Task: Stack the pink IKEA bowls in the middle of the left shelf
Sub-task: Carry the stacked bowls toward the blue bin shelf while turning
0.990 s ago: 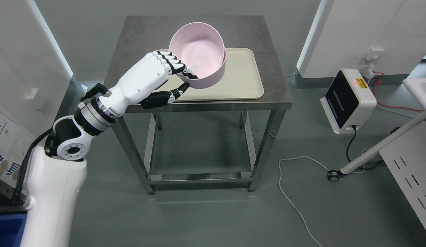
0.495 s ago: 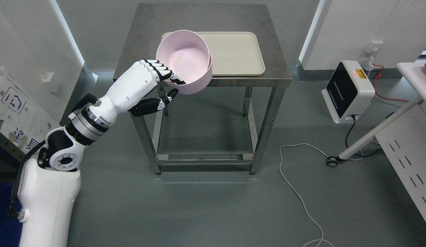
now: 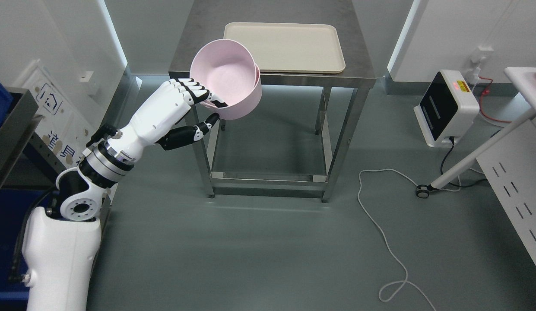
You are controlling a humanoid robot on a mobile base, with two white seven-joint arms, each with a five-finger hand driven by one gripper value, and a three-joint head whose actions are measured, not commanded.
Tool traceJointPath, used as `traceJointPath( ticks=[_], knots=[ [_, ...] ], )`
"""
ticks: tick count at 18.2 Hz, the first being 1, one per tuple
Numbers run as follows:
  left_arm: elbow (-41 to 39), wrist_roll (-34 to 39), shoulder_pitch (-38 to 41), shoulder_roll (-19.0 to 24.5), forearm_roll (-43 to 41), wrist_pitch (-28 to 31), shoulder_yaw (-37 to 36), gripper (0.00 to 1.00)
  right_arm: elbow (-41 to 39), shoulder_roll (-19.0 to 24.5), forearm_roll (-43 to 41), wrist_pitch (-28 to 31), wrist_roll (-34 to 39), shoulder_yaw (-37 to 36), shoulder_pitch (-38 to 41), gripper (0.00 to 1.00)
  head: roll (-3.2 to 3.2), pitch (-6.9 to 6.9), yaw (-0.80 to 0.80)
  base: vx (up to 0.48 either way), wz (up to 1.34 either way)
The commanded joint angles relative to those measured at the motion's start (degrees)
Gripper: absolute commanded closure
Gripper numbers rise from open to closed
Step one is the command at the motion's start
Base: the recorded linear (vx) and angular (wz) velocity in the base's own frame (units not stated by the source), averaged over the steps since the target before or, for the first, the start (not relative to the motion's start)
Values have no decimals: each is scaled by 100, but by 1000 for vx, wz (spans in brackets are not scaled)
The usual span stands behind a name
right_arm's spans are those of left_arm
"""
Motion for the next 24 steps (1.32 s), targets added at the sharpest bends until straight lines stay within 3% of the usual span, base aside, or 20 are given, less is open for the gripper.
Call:
traceJointPath(
  ticks=[1, 10, 16, 24],
  knots=[
    [-19, 0, 29, -58, 95, 1, 189, 92, 0, -100, 44, 2, -4, -53, 0, 0, 0, 0, 0, -263, 4],
    [-19, -132, 38, -136, 182, 1, 206, 92, 0, -100, 44, 2, -4, -53, 0, 0, 0, 0, 0, -259, 49],
    [-27, -439, 20, -836, 191, 1, 101, 91, 0, -100, 44, 2, -4, -53, 0, 0, 0, 0, 0, -301, 188],
    [-27, -475, -173, -836, 191, 1, 110, 92, 0, -100, 44, 2, -4, -53, 0, 0, 0, 0, 0, -255, 622]
  ],
)
